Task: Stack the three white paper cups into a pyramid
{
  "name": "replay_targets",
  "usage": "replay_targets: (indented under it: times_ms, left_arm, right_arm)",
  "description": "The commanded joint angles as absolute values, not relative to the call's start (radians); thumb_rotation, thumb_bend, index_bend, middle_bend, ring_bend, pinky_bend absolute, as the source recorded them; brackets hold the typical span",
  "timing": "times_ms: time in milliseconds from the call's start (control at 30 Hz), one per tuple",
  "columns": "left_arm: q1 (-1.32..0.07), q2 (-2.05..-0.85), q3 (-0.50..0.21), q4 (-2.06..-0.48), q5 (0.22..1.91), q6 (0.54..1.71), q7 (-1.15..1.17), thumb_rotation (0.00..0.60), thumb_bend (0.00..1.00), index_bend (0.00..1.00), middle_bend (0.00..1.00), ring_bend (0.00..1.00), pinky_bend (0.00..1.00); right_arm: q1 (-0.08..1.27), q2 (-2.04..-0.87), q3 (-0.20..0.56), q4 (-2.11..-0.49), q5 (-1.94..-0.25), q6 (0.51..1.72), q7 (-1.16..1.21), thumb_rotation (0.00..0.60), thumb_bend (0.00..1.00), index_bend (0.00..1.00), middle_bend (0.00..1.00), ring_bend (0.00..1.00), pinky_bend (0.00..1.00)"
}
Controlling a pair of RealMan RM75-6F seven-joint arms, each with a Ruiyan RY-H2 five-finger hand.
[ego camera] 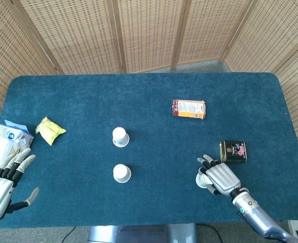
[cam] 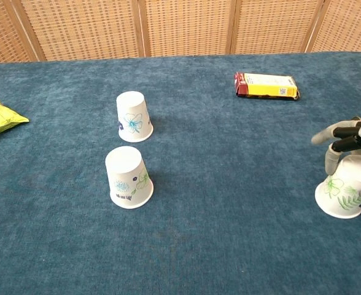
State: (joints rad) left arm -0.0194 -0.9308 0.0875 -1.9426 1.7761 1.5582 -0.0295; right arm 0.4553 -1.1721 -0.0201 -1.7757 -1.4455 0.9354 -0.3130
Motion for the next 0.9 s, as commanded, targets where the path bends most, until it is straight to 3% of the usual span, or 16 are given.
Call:
replay_targets:
  times_ms: [33, 300, 900]
  left_arm:
    - [-0.019, -0.931, 0.088, -1.942, 1.778, 1.559, -0.031, 0.496, 0.43, 0.00, 0.00, 0.00, 0.00]
    - [-0.022, -0.934, 0.087, -1.938, 1.779, 1.558, -0.036, 0.498, 0.43, 0.00, 0.00, 0.00, 0.00]
    - [-0.018, -0.933, 0.086, -1.921, 1.775, 1.572, -0.054, 0.498, 0.43, 0.00, 0.00, 0.00, 0.00]
  right_arm:
    - [0.458, -1.174, -0.021, -1.773, -1.447, 0.938, -0.308, 0.600, 0.45, 0.45, 0.19, 0.11, 0.38]
    - [0.465, -1.173, -0.020, -1.784, -1.448, 0.948, -0.302, 0.600, 0.45, 0.46, 0.26, 0.19, 0.48]
    - [0.550, -1.189, 0.051, -1.890, -1.352, 0.907, -0.379, 0.600, 0.46, 0.47, 0.29, 0.23, 0.54]
